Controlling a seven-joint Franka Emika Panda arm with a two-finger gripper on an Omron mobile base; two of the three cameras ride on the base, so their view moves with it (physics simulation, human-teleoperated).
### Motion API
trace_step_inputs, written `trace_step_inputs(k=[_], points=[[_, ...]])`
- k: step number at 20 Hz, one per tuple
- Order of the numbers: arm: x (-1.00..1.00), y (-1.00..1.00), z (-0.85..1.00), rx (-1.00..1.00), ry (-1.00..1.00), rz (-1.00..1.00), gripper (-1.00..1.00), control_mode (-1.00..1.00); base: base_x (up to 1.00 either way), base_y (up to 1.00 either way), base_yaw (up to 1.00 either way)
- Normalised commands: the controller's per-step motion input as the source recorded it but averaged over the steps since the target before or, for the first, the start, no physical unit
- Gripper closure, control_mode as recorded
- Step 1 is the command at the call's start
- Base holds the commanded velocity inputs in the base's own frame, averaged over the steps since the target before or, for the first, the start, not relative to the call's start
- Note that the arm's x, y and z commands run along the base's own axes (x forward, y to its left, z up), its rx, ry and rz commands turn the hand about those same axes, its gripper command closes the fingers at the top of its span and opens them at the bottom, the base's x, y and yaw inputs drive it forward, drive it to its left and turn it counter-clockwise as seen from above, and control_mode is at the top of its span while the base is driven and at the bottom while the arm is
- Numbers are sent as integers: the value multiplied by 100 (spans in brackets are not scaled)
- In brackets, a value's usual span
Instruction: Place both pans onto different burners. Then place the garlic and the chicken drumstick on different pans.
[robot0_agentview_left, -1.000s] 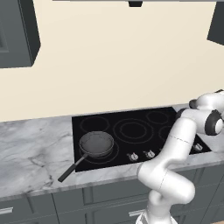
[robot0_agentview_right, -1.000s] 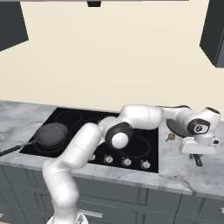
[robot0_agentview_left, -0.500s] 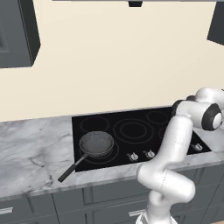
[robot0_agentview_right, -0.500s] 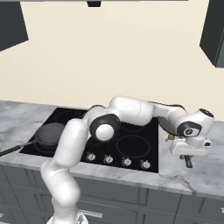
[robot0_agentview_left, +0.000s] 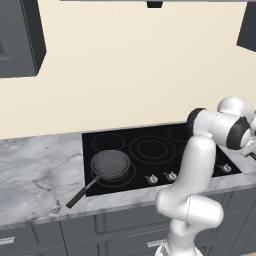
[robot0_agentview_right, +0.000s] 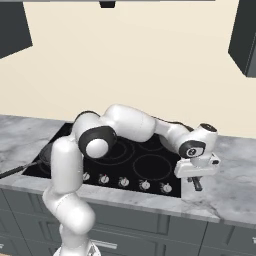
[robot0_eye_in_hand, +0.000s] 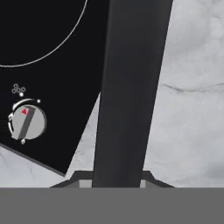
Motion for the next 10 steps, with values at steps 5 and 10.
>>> trace_step_inputs(k=[5,10], points=[[0,31,0,0,1,9,100,-100,0,0,0],[0,12,0,0,6,5,100,-100,0,0,0]])
